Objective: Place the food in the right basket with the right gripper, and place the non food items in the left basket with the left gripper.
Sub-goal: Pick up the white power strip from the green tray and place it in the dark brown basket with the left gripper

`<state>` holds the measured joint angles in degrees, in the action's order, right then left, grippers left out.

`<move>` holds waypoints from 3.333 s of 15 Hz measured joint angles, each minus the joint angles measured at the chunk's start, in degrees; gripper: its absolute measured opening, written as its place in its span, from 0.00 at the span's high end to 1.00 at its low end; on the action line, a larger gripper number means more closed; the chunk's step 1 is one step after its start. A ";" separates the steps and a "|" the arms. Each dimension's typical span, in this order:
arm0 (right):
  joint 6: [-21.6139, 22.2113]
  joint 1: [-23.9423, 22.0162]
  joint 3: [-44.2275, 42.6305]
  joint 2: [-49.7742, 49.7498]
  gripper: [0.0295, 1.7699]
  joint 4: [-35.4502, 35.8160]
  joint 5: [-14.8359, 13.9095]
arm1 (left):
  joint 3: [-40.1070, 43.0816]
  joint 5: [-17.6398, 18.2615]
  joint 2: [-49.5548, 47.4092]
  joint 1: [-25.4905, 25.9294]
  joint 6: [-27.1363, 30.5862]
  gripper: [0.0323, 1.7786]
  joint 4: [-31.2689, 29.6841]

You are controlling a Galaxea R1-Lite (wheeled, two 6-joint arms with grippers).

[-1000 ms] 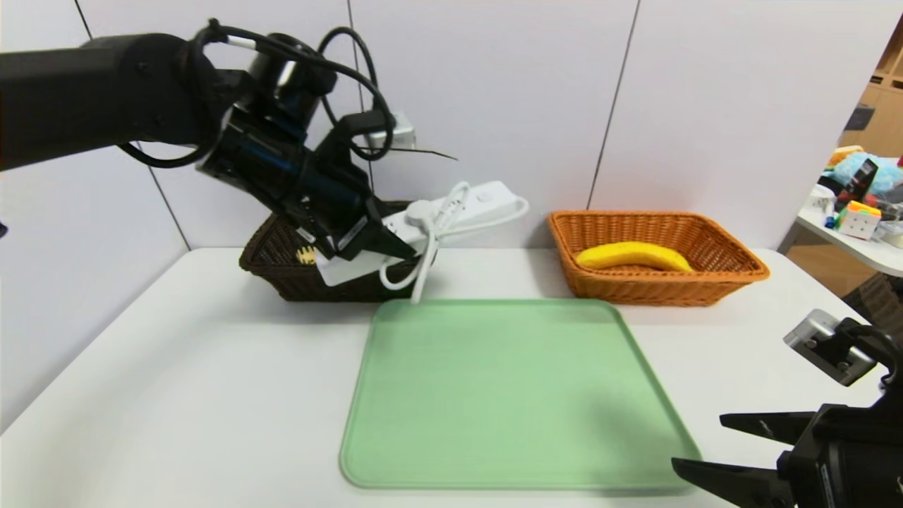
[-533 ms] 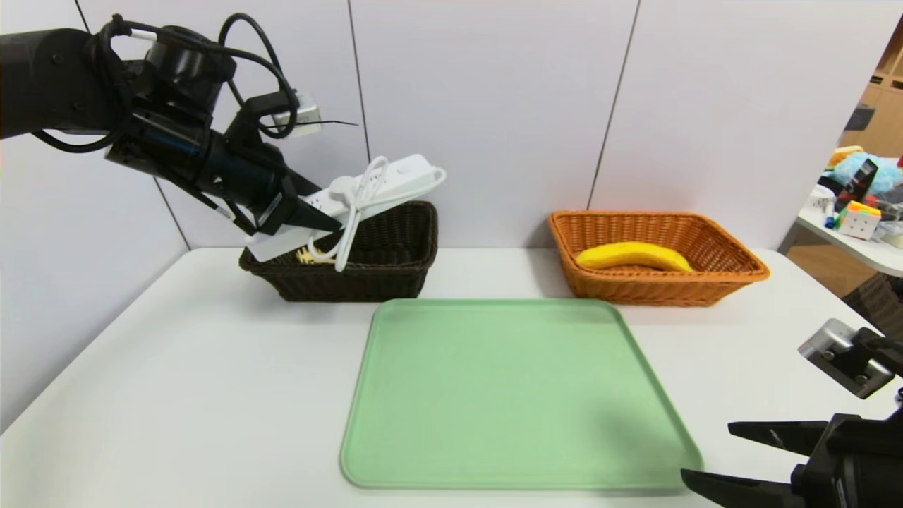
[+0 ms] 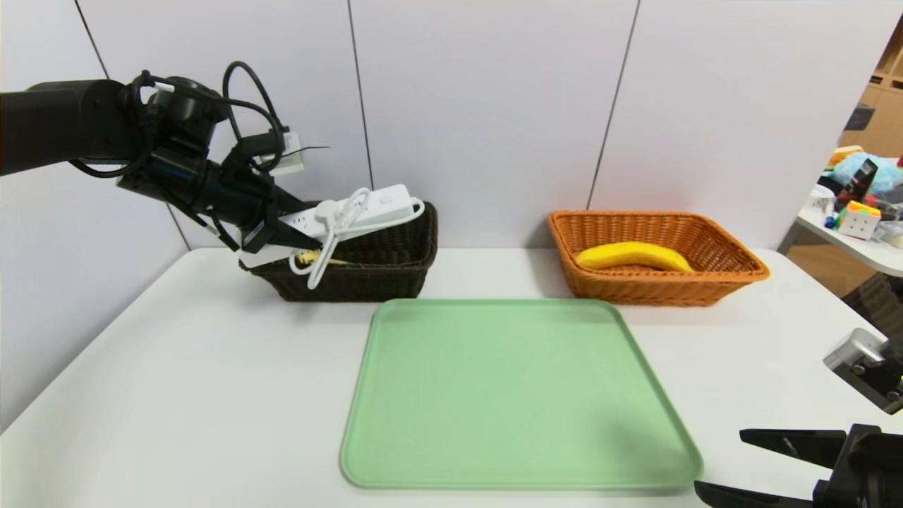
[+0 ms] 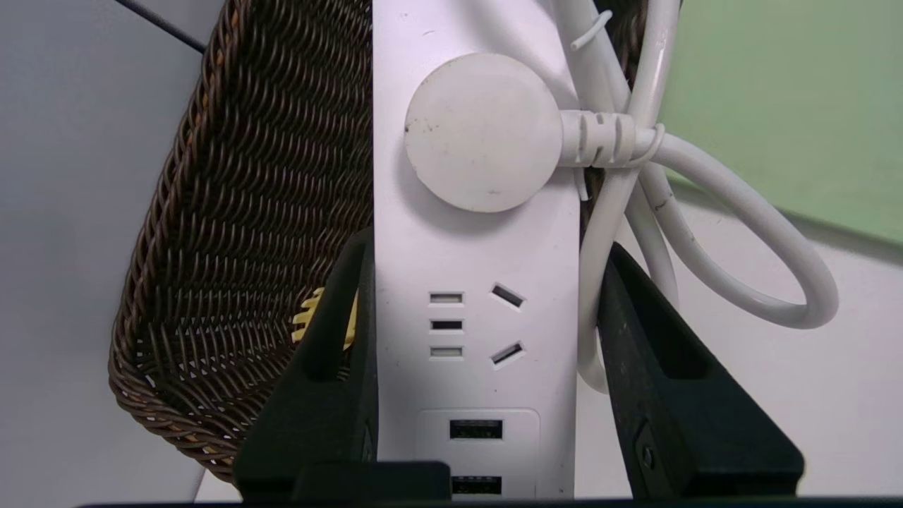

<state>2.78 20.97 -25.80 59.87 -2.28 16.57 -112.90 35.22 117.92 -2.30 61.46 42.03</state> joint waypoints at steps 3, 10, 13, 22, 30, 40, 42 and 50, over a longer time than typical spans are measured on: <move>0.00 0.02 0.02 -0.26 0.04 0.28 0.00 | -0.15 2.32 1.24 0.60 0.68 0.51 -0.30; 0.02 0.09 -0.20 0.41 0.04 0.63 0.85 | -0.39 2.90 1.15 -0.76 2.60 0.51 -6.14; -0.02 0.11 -0.16 0.60 0.04 0.66 0.96 | -0.39 5.00 1.29 -1.24 3.77 0.51 -10.03; -0.06 0.63 -0.22 0.88 0.04 0.72 0.96 | -0.39 5.27 5.05 -1.22 5.24 0.51 -22.42; -0.15 0.63 -0.33 1.99 0.04 0.80 0.99 | -0.39 4.78 10.23 0.83 4.83 0.51 -25.36; -0.33 0.63 -1.62 3.41 0.04 0.90 0.99 | -0.39 4.69 13.07 1.18 -2.23 0.51 -23.84; -0.35 0.63 -1.68 3.58 0.04 0.88 0.99 | -0.39 4.39 13.07 1.10 -2.89 0.51 -23.05; -0.37 0.63 -1.79 4.07 0.04 0.88 0.99 | -0.39 4.46 13.29 1.07 -2.90 0.51 -22.47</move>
<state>2.41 21.60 -27.59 63.94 -1.40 17.55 -113.29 39.68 131.21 -1.23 58.56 19.57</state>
